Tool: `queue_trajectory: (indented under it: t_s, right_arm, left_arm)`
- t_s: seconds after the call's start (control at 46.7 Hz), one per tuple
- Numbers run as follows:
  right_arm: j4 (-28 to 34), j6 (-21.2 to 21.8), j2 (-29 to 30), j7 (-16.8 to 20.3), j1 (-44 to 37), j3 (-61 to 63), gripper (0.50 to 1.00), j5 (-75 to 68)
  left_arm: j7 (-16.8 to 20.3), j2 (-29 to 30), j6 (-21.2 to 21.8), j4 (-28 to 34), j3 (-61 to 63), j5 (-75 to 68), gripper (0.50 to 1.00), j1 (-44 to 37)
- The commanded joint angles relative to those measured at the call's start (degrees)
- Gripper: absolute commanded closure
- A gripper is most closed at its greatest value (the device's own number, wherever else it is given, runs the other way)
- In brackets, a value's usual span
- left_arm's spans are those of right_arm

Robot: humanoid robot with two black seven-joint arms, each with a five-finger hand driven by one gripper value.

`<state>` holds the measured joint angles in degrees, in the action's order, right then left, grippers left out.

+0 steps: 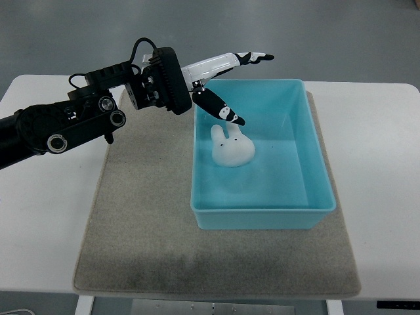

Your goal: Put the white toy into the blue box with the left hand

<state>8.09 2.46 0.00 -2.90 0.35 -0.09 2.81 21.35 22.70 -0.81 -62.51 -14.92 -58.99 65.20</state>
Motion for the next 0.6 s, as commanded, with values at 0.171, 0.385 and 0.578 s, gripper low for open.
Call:
queue_trajectory:
  t_s: [0.171, 0.385, 0.578]
  right_arm:
    - [-0.01, 0.00, 0.00, 0.00, 0.00, 0.00, 0.564, 0.00]
    - [-0.01, 0.00, 0.00, 0.00, 0.00, 0.00, 0.564, 0.00]
    - [-0.01, 0.00, 0.00, 0.00, 0.00, 0.00, 0.564, 0.00]
  left_arm:
    - [-0.17, 2.61, -1.03, 2.74, -0.11, 16.87, 0.506, -0.07]
    - [-0.17, 3.93, -1.99, 6.52, -0.11, 31.20, 0.504, 0.10]
    - [-0.61, 4.11, -14.55, 15.74, -0.11, 43.69, 0.504, 0.02]
